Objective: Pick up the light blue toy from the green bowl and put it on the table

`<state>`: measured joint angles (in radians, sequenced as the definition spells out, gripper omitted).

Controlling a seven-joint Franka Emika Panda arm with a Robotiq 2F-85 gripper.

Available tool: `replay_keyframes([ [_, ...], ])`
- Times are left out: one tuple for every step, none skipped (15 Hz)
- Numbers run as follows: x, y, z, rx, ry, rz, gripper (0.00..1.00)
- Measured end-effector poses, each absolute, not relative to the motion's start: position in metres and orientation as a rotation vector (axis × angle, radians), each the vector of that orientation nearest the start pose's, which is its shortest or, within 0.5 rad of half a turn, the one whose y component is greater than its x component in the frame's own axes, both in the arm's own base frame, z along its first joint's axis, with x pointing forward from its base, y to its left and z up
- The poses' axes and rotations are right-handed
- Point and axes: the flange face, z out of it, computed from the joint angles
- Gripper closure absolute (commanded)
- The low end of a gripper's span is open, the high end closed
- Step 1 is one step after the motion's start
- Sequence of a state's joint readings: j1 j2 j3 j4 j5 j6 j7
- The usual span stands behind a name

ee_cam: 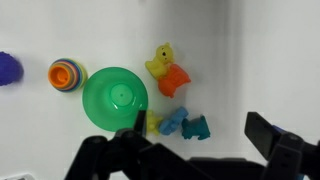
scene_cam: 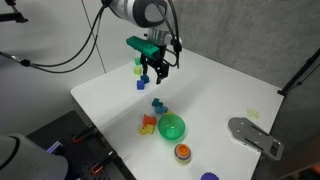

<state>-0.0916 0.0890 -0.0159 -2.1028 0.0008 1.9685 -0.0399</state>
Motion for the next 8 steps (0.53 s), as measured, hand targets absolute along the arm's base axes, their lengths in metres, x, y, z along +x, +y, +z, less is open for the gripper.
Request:
replay_keyframes([
  [0.526,-0.057,0.372,-3.121,0.120,0.343,0.00],
  [0.522,-0.058,0.383,-3.137,0.132,0.339,0.00],
  [0.517,-0.058,0.393,-3.153,0.146,0.335,0.00],
  [0.511,-0.058,0.404,-3.166,0.158,0.329,0.00],
  [0.504,-0.058,0.413,-3.177,0.168,0.326,0.00],
  [0.496,-0.058,0.422,-3.184,0.177,0.316,0.00],
  [0.488,-0.058,0.430,-3.189,0.180,0.305,0.00],
  [0.480,-0.057,0.436,-3.191,0.180,0.294,0.00],
])
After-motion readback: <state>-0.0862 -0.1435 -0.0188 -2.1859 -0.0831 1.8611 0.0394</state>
